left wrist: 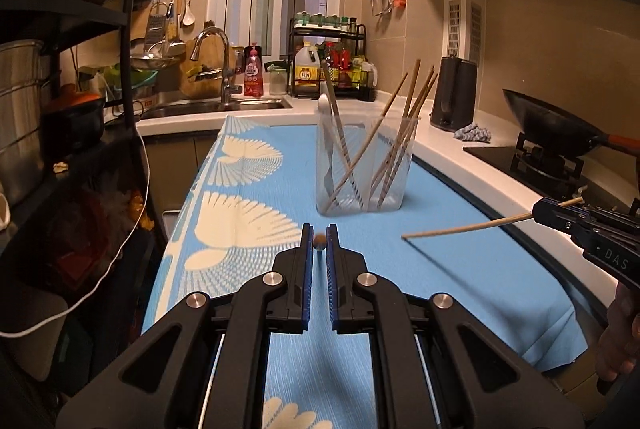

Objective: Organize utensils
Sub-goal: 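Lift both held chopsticks and carry them above the clear container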

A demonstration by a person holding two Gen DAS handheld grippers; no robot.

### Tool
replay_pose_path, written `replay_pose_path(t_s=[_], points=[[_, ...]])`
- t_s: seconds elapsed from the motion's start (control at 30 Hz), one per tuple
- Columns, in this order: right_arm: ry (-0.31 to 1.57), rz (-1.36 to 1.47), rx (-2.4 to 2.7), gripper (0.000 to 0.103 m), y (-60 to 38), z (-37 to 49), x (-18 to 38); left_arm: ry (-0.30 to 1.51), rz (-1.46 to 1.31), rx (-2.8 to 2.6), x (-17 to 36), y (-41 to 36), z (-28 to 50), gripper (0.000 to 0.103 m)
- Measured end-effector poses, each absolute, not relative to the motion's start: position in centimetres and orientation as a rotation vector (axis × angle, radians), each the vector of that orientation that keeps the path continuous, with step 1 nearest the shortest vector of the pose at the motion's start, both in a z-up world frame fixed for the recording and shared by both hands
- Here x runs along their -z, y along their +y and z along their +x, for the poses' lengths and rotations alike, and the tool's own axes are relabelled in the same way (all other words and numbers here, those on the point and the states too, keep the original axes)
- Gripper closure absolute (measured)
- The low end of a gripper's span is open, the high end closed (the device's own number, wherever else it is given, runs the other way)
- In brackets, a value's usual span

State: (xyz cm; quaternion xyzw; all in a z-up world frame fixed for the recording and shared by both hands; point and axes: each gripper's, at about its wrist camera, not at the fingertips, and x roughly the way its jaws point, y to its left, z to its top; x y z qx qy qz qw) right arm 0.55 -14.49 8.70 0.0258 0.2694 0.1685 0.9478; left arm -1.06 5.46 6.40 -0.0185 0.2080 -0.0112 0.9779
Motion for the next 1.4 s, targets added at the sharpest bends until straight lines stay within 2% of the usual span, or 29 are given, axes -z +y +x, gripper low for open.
replay_pose_path(t_s=[0.4, 1.03, 1.4], points=[[0.473, 0.06, -0.363, 0.097, -14.8, 2.1, -14.1, 0.518, -0.121, 0.111, -10.9, 7.4, 2.5, 0.096], [0.501, 0.033, -0.409, 0.097, -13.0, 5.4, -16.8, 0.669, -0.108, 0.126, -14.2, 6.9, 5.5, 0.096], [0.432, 0.047, -0.457, 0.097, -12.3, 9.0, -22.1, 0.622, -0.125, 0.162, -20.0, 8.5, 8.7, 0.096]])
